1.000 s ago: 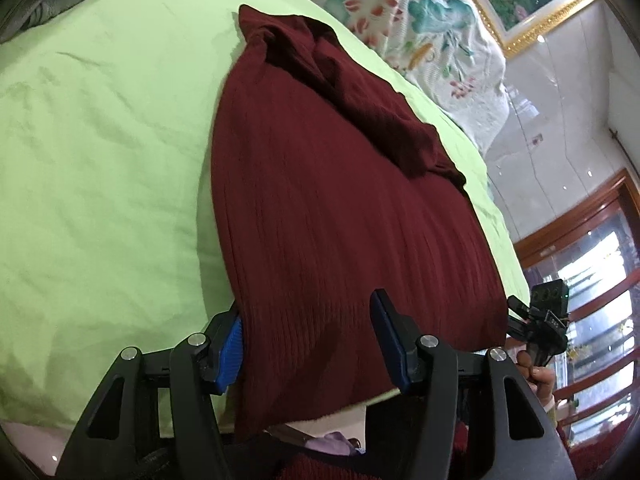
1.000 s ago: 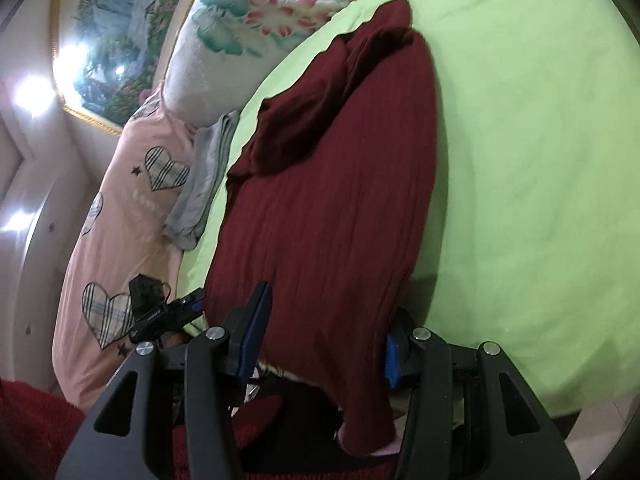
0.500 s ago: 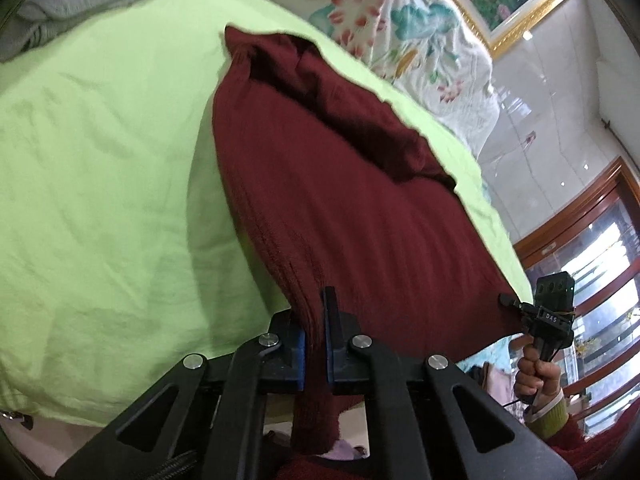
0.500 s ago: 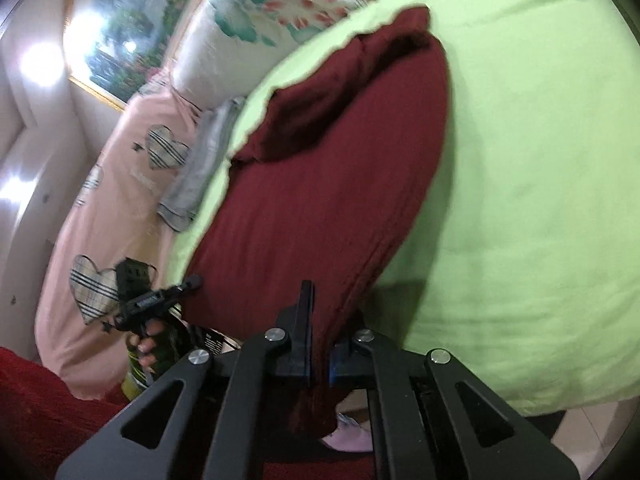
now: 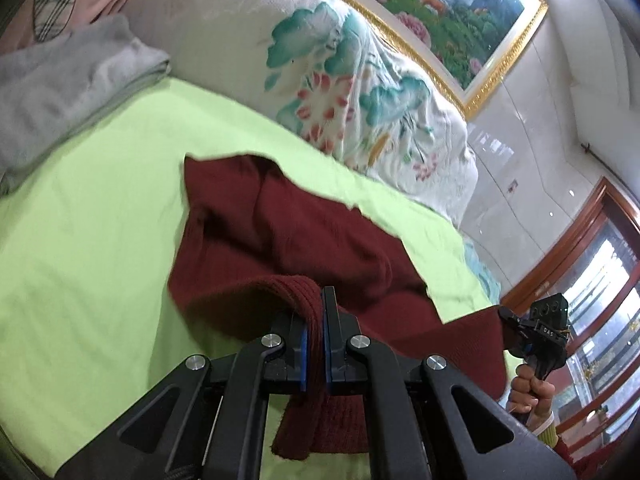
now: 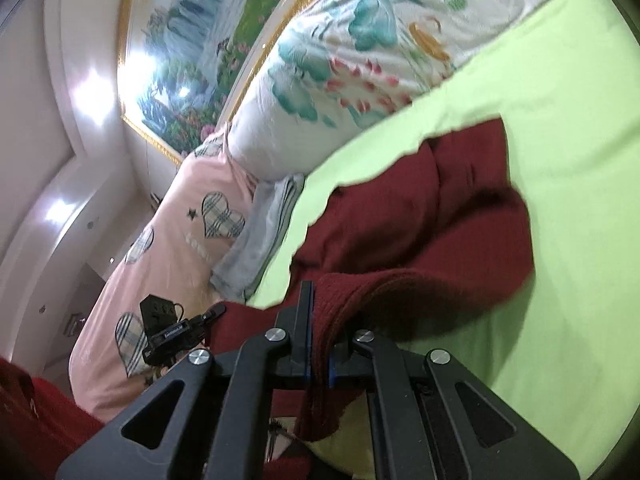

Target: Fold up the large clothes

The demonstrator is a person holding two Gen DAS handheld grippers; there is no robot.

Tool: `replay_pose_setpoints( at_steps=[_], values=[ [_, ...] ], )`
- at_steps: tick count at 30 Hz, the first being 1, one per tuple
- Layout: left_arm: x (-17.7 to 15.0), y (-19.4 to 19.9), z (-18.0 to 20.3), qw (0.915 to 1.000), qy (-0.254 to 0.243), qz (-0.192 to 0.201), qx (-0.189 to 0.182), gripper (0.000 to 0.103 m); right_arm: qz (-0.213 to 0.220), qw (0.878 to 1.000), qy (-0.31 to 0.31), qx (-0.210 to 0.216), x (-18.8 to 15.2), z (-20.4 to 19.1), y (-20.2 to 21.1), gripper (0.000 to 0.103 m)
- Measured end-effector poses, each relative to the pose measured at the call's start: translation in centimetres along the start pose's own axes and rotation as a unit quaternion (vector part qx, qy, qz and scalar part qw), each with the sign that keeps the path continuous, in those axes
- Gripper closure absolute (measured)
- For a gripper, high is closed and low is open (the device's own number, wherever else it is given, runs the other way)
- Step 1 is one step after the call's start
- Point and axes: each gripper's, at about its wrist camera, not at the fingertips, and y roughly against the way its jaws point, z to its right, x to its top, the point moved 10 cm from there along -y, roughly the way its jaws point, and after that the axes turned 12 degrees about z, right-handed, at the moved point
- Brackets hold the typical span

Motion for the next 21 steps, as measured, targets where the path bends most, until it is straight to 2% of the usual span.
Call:
replay_pose_setpoints(
  at_steps=[6, 10, 15, 18, 21],
  values=[
    [5.3, -7.7, -1.8, 0.9993, 0.013, 0.01, 0.034, 0.099, 0.011, 0.999, -0.002, -0.044, 5.7, 3.7, -5.9, 0.097],
    [6.7, -14.0, -5.0, 0.9971, 0.022, -0.002, 0.073, 0.099, 0.003, 0.995, -0.026, -0.101, 7.7, 9.1, -10.8, 0.097],
    [5.2, -20.8, -10.2, 0.99, 0.044, -0.042, 0.127, 0.099, -0.024, 0.985, -0.046, -0.165, 6.8, 15.3, -14.6, 0.097],
    [3.6, -22.6, -11.8, 0.9871, 0.045, -0.059, 0.142, 0.099, -0.036, 0.981, -0.051, -0.184, 6.0, 17.1, -15.4, 0.097],
    [3.0, -22.5, -11.9, 0.9874, 0.048, -0.061, 0.138, 0.096, -0.034, 0.981, -0.062, -0.179, 5.9, 17.3, -15.0, 0.095]
  ],
)
